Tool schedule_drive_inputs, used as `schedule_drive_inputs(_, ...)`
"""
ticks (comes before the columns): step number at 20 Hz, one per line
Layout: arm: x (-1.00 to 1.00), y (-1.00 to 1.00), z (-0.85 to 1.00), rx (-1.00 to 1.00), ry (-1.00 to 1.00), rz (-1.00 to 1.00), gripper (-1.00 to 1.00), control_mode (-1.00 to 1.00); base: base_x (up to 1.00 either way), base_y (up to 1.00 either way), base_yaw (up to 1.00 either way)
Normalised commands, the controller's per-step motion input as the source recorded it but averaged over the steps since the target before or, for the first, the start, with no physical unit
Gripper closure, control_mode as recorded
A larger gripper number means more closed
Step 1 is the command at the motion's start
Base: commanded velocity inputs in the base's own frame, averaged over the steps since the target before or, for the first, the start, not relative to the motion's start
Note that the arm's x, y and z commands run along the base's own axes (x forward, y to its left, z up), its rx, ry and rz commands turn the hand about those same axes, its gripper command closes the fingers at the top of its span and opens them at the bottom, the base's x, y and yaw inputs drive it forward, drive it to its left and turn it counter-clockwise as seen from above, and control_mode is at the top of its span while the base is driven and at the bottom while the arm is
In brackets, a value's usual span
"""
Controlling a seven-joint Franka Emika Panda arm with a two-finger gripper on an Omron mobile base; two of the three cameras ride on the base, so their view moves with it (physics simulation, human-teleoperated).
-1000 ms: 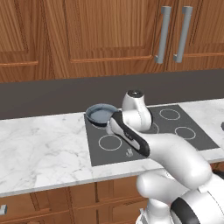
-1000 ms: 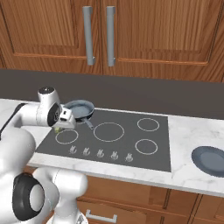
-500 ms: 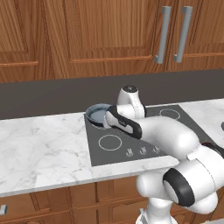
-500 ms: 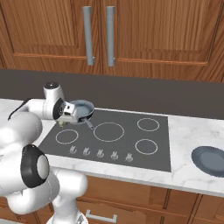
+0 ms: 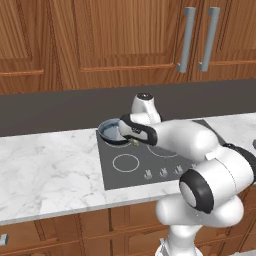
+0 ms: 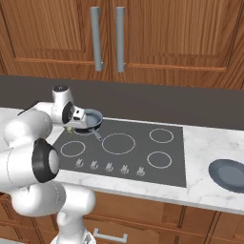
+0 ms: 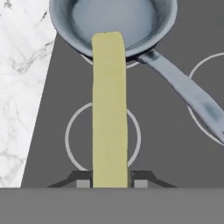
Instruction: Pick up the butter stick and place it in the pan. Then turn on the burner for the pan.
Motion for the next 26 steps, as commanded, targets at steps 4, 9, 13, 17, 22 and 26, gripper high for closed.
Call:
schedule_drive_inputs(4,0.19,0.0,-0.18,0.0,0.0,0.03,1.0,-1.0,0.0,0.0,0.0)
schedule_drive_inputs(9,0.21,0.01,-0.23,0.0,0.0,0.02,1.0,-1.0,0.0,0.0,0.0)
schedule_drive_inputs(13,0.29,0.01,-0.16,0.0,0.0,0.01,1.0,-1.0,0.0,0.0,0.0)
schedule_drive_inputs(17,0.34,0.0,-0.01,0.0,0.0,0.01,1.0,-1.0,0.0,0.0,0.0)
schedule_drive_inputs(22,0.36,0.06,-0.03,0.0,0.0,0.0,1.0,-1.0,0.0,0.0,0.0)
schedule_drive_inputs(26,0.38,0.12,-0.11,0.0,0.0,0.0,1.0,-1.0,0.0,0.0,0.0)
